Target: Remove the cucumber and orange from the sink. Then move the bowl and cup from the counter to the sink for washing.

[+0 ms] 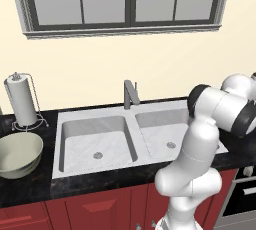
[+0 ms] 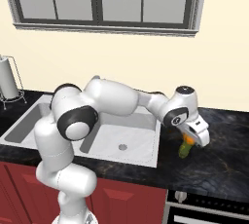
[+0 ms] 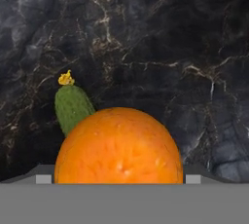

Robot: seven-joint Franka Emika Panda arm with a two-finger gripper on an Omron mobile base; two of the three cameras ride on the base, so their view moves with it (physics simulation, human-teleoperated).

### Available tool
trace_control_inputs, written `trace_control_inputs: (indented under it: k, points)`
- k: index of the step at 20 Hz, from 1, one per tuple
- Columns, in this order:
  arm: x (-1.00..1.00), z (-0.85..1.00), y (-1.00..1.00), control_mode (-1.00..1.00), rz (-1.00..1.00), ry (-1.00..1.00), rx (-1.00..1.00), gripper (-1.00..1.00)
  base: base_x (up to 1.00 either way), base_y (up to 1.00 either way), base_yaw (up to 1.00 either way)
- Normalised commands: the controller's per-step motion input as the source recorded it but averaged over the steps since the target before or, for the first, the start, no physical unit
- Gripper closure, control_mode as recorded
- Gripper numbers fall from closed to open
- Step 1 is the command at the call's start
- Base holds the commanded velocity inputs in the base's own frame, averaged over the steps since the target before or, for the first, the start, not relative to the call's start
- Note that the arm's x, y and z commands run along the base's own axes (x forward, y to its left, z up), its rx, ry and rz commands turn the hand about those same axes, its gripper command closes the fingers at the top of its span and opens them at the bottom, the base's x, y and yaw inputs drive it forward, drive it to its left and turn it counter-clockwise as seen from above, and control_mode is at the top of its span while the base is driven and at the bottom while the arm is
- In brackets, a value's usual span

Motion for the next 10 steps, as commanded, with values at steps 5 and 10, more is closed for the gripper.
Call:
trace_control_inputs:
  k: [5, 10]
  points:
    - [-0.26, -0.09, -0.20, -1.00, -0.08, -0.07, 0.02, 1.00, 0.00, 0.00, 0.00]
    - [-0.12, -0.17, -0.19, -1.00, -0.06, -0.03, 0.00, 1.00, 0.00, 0.00, 0.00]
